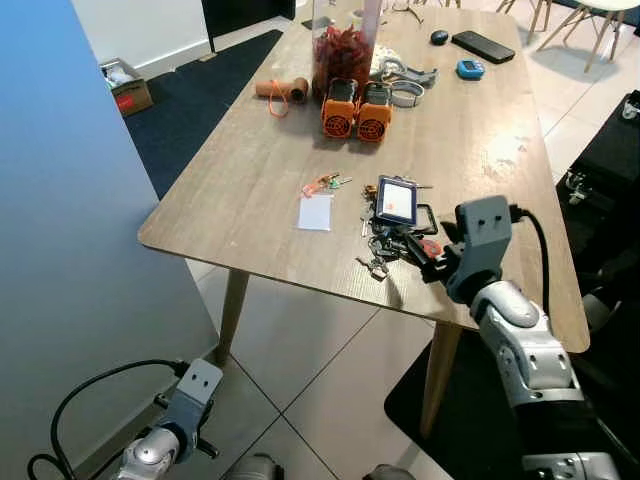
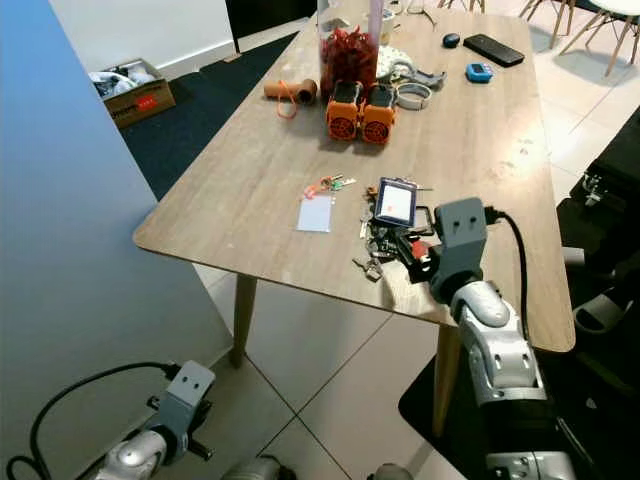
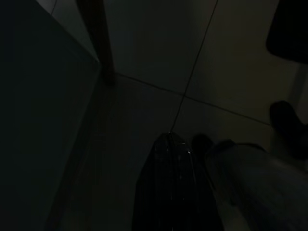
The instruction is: Hang keys on a hook
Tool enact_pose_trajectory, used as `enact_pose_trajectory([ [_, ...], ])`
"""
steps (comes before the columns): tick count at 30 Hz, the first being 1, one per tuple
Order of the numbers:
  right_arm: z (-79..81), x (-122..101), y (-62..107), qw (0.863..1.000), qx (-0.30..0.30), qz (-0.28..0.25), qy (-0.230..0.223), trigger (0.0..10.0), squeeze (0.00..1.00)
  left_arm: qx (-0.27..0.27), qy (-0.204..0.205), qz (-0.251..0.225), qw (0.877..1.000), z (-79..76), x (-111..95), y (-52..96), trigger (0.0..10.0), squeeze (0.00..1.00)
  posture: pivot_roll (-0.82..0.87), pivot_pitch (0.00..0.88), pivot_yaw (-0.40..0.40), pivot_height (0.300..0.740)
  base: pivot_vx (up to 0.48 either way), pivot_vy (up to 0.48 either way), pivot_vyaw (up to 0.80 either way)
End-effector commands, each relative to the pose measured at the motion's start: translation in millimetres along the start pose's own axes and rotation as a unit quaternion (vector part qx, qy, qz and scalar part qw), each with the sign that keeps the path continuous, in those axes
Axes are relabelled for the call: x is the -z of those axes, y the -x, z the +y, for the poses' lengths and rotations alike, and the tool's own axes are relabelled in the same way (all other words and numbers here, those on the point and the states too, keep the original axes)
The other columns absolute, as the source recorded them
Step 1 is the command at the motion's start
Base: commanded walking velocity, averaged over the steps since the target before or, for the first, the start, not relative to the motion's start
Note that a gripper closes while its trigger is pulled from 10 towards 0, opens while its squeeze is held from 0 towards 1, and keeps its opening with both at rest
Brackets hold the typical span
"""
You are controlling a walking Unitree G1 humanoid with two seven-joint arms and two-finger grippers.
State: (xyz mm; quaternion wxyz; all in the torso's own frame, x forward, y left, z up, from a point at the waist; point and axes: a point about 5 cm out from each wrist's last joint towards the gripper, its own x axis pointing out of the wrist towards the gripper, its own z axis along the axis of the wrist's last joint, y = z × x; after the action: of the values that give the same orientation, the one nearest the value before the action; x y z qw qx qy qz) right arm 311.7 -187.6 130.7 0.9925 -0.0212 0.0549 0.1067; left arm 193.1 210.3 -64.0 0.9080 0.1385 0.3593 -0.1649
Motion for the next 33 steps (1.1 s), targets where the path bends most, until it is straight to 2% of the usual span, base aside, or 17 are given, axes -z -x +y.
enact_pose_trajectory([
  [1, 4.0, 11, -4.4, 1.0, 0.0, 0.025, -0.012, 10.0, 0.08, 0.004, -0.002, 0.028, 1.0, -4.5, 11, 2.6, 10.0, 0.0, 0.04, 0.124, 0.017, 0.74, 0.0, 0.0, 0.0],
  [3, 5.2, 13, -7.5, 1.0, 0.005, 0.029, -0.012, 10.0, 0.06, 0.004, -0.002, 0.031, 0.999, -5.2, 13, 2.8, 10.0, 0.0, 0.04, 0.126, 0.018, 0.74, 0.0, 0.0, 0.0],
  [4, 5.6, 15, -11.1, 0.999, 0.012, 0.031, -0.016, 10.0, 0.0, 0.004, -0.003, 0.034, 0.999, -5.7, 14, 2.9, 10.0, 0.0, 0.04, 0.13, 0.018, 0.74, 0.0, 0.0, 0.0],
  [10, 6.7, 13, -23.9, 0.998, 0.031, 0.025, -0.041, 10.0, 0.0, 0.003, -0.004, 0.046, 0.999, -7.4, 18, 4.1, 10.0, 0.0, 0.04, 0.132, 0.016, 0.74, 0.0, 0.0, 0.0],
  [19, 15.1, 7, -35.3, 0.999, 0.016, 0.008, -0.047, 10.0, 0.0, -0.003, -0.004, 0.06, 0.998, -7.7, 24, 6.2, 10.0, 0.0, 0.04, 0.13, 0.006, 0.74, 0.0, 0.0, 0.0],
  [26, 18.0, 4, -41.1, 0.999, 0.005, 0.01, -0.035, 10.0, 0.0, -0.007, -0.003, 0.069, 0.998, -7.0, 28, 7.6, 10.0, 0.0, 0.05, 0.128, 0.003, 0.74, 0.0, 0.0, 0.0],
  [33, 21.5, 10, -43.9, 0.999, -0.014, 0.04, -0.018, 10.0, 0.0, -0.01, -0.004, 0.077, 0.997, -5.8, 29, 7.9, 10.0, 0.0, 0.05, 0.133, 0.007, 0.74, 0.0, 0.0, 0.0],
])
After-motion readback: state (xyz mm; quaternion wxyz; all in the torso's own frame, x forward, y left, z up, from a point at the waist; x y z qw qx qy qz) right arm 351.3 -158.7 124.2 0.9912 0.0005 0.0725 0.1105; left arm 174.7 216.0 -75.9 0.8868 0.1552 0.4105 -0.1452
